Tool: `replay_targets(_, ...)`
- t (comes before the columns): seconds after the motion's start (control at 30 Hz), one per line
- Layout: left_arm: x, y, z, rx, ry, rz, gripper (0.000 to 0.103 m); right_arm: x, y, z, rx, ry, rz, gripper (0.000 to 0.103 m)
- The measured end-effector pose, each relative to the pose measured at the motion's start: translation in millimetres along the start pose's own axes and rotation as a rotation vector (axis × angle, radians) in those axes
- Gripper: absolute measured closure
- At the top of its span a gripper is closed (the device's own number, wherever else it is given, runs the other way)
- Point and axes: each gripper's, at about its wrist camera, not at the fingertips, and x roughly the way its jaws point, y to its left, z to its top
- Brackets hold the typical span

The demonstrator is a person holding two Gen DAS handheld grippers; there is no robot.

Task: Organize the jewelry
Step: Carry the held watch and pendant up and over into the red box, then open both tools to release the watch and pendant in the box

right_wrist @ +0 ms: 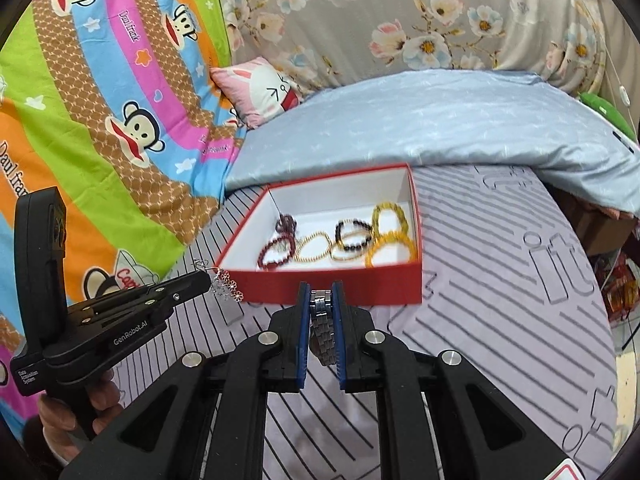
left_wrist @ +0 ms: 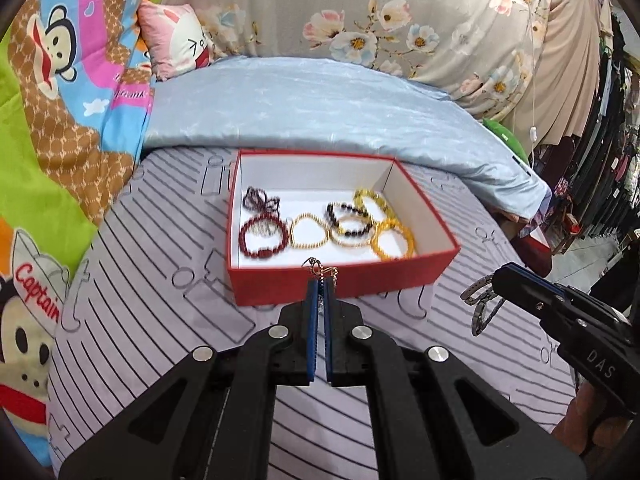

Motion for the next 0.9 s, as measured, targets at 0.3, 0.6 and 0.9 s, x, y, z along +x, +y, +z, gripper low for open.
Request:
replay_targets(0.3,16,7,42,0.012,-0.044,0.013,0.101,22,-1,50,-0.017,-0.039,0.011,0.093)
replay_targets(0.6,60,21,63,0.0,-0.026,0.041,0.101,90,-11,77,0.002,0.005,0.011,0.093)
replay_targets(0.9,102,35,73,-0.027,0.003,0.052,0.101,141,-16,82,0.024,0.029,-0.014,0.093)
